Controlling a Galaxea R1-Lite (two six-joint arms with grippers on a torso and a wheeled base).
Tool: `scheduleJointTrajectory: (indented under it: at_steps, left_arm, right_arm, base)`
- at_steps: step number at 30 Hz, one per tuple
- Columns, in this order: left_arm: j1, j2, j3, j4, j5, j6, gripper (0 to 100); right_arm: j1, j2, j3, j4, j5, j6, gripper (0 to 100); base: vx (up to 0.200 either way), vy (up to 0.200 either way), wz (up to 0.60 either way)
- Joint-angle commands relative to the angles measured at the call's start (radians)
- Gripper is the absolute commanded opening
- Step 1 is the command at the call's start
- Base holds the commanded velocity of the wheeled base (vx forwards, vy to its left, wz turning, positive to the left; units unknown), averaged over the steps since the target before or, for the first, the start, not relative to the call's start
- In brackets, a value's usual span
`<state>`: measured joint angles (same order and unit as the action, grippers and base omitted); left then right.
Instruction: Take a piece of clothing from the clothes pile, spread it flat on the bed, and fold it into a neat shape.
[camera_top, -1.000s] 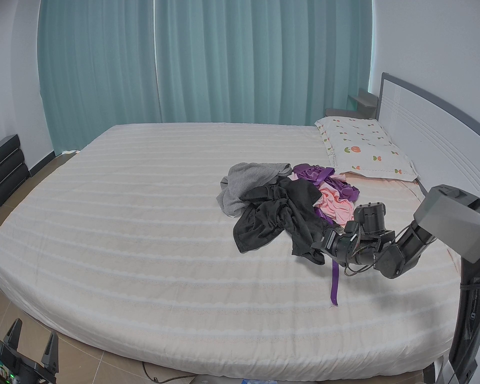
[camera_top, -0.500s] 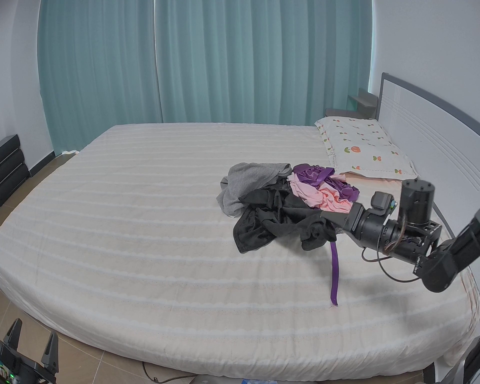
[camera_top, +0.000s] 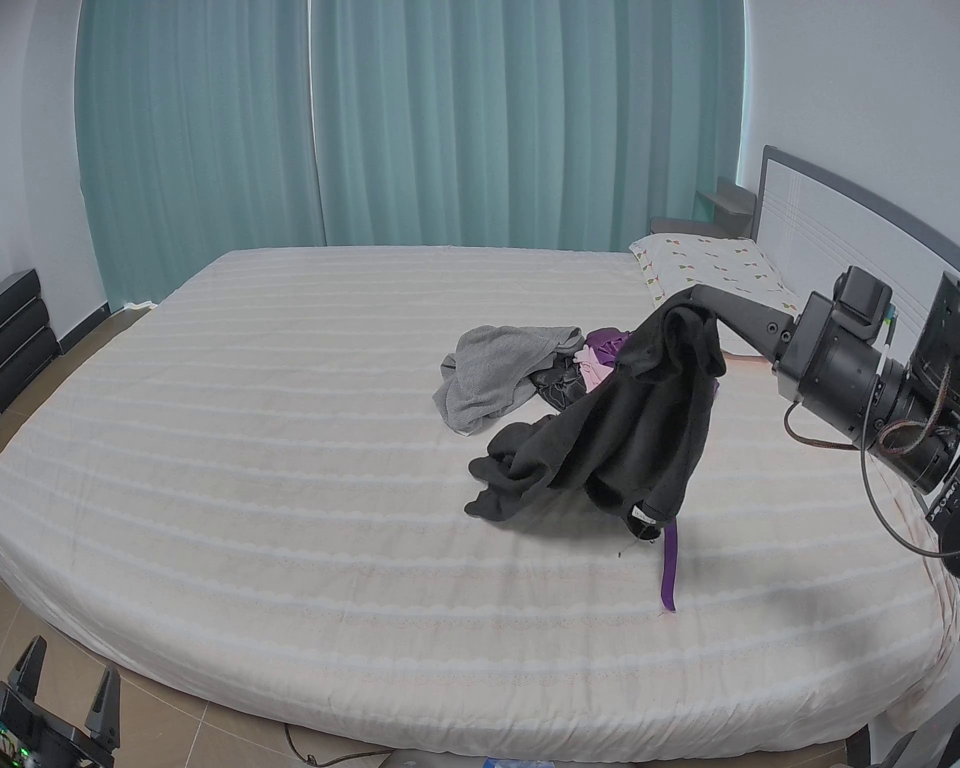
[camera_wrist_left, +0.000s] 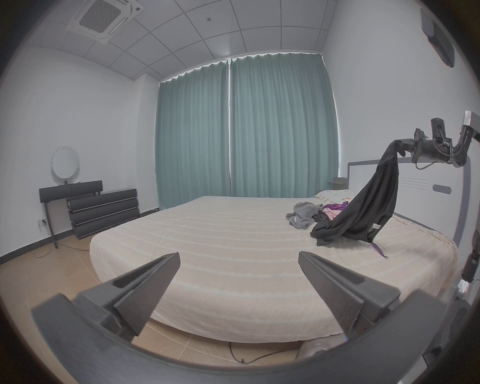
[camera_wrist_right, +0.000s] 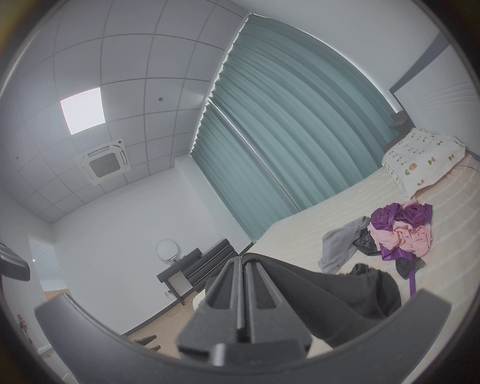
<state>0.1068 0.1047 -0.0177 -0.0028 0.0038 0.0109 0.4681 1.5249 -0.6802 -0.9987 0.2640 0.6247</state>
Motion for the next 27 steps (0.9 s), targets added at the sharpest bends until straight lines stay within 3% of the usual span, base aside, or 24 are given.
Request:
scheduleJointTrajectory:
  at_steps: [1, 4, 12, 15, 16, 17, 21, 27]
  left_arm:
    - [-0.095, 0.064, 0.018, 0.003, -0.021, -0.008, 100]
    - [-0.147, 0.044, 0.018, 0.0, -0.019, -0.017, 100]
    - [-0.141, -0.04, 0.018, -0.01, -0.05, -0.037, 100]
    - [-0.15, -0.003, -0.13, -0.114, -0.05, -0.144, 100]
    - [-0.162, 0.095, -0.245, -0.154, -0.065, -0.256, 100]
    - [-0.162, 0.153, -0.263, -0.149, -0.074, -0.272, 100]
    - [-0.173, 0.336, -0.194, -0.118, -0.14, -0.195, 100]
    - [-0.184, 0.55, -0.214, -0.16, -0.173, -0.184, 100]
  right_arm:
    - [0.011, -0.051, -0.013, 0.002, 0.001, -0.002, 0]
    - [0.012, -0.052, -0.002, -0.003, 0.001, -0.002, 0]
    - [0.017, -0.042, -0.007, -0.003, 0.004, -0.002, 0]
    - [0.017, -0.037, -0.01, -0.003, 0.006, 0.0, 0]
    - [0.015, -0.032, -0.013, -0.003, 0.009, 0.0, 0]
    - [0.015, -0.026, -0.013, -0.006, 0.007, 0.0, 0]
    - [0.017, -0.02, -0.016, -0.006, 0.004, 0.001, 0]
    - [0.015, -0.014, -0.015, -0.006, 0.001, -0.002, 0]
  base:
    - [0.0, 0.0, 0.0]
    - [0.0, 0.0, 0.0]
    - [0.0, 0.0, 0.0]
    - [0.0, 0.0, 0.0]
    - [0.0, 0.0, 0.0]
    - [0.0, 0.0, 0.0]
    - [0.0, 0.0, 0.0]
    - [0.0, 0.0, 0.0]
